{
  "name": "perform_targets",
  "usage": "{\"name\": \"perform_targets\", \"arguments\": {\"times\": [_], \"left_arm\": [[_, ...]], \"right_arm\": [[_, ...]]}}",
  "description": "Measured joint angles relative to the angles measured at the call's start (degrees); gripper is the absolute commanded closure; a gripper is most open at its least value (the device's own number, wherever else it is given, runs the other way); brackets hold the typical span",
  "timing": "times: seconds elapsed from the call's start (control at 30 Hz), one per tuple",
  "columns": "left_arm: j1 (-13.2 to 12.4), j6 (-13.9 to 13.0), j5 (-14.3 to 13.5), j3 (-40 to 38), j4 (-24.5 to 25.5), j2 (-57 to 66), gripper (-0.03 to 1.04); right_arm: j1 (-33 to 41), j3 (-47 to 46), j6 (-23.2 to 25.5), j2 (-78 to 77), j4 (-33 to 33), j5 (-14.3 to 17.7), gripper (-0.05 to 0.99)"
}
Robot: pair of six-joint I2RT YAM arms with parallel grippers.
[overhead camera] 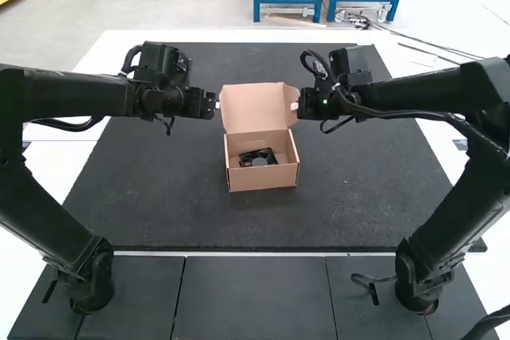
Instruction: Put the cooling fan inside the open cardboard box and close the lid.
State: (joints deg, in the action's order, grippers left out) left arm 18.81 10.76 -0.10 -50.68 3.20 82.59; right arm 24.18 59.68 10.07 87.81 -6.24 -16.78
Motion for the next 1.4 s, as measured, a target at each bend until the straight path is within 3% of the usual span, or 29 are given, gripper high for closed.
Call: {"name": "perform_targets", "arguments": {"times": [0.43,1.4], "left_arm": [[1.86,-0.02,-0.04,1.20,1.44,-0.17,0.05],[4.74,-0.48,-0.17,3.65,4.76,-4.63,0.05]], "right_arm": [[4.39,-3.76,1.57,-2.40,-1.25,3.28,0.95],[4.96,-10.47,1.95,-7.23,-1.42,3.74,0.95]]}}
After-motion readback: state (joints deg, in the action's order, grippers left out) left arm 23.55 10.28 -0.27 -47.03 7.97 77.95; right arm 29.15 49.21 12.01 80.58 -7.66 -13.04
